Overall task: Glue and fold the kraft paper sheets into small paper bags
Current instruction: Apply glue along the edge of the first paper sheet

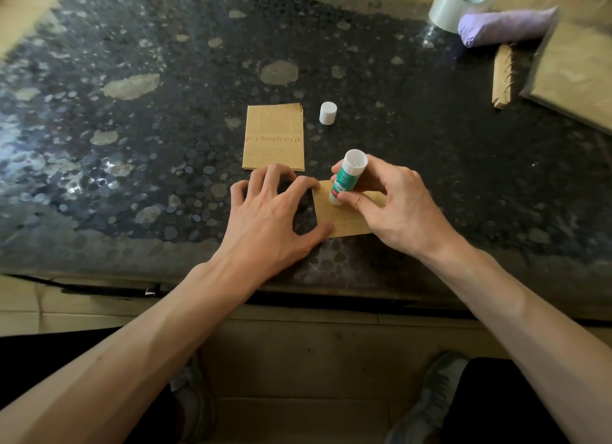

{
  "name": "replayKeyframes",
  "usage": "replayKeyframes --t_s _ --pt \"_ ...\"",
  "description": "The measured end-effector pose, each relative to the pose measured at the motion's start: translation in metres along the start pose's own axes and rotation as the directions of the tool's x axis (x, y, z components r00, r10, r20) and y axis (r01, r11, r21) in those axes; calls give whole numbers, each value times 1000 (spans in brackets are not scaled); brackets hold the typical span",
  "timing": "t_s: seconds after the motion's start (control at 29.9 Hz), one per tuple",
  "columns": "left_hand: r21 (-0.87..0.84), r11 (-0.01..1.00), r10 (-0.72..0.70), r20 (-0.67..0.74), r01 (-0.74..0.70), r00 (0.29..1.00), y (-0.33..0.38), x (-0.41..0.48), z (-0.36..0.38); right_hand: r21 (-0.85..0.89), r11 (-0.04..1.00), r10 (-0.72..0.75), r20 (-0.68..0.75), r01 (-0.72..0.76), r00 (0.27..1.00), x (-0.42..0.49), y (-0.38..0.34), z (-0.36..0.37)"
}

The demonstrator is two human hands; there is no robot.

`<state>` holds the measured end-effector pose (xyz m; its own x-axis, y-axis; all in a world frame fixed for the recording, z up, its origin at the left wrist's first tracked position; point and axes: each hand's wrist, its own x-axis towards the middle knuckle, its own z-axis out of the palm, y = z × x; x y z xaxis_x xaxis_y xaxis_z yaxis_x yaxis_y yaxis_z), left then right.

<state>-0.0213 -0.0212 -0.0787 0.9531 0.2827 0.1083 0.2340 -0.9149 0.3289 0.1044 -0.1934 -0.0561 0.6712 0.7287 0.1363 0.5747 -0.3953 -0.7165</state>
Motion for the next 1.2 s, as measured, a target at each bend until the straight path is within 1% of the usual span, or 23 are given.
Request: replayKeyframes --t_s 0.13,0.33,0.5,0.87,1.2 --pt "-2 1000 -5 9 5 1000 1 0 -1 -2 1000 12 29 -12 999 -2 -2 0" --pt "-3 1000 -4 11 5 1000 1 0 -1 -101 995 -13 -79 5 997 -6 -2 7" --pt "-8 1000 -6 22 6 1000 1 0 -1 -155 988 -32 -96 17 995 -9 -3 8" --pt "-16 1000 -1 15 1 1000 1 0 -3 -193 981 -11 -124 -13 992 -17 4 -1" --pt "-23 1000 -3 30 4 1000 1 -1 -3 -206 976 37 -164 -71 986 -23 11 -10"
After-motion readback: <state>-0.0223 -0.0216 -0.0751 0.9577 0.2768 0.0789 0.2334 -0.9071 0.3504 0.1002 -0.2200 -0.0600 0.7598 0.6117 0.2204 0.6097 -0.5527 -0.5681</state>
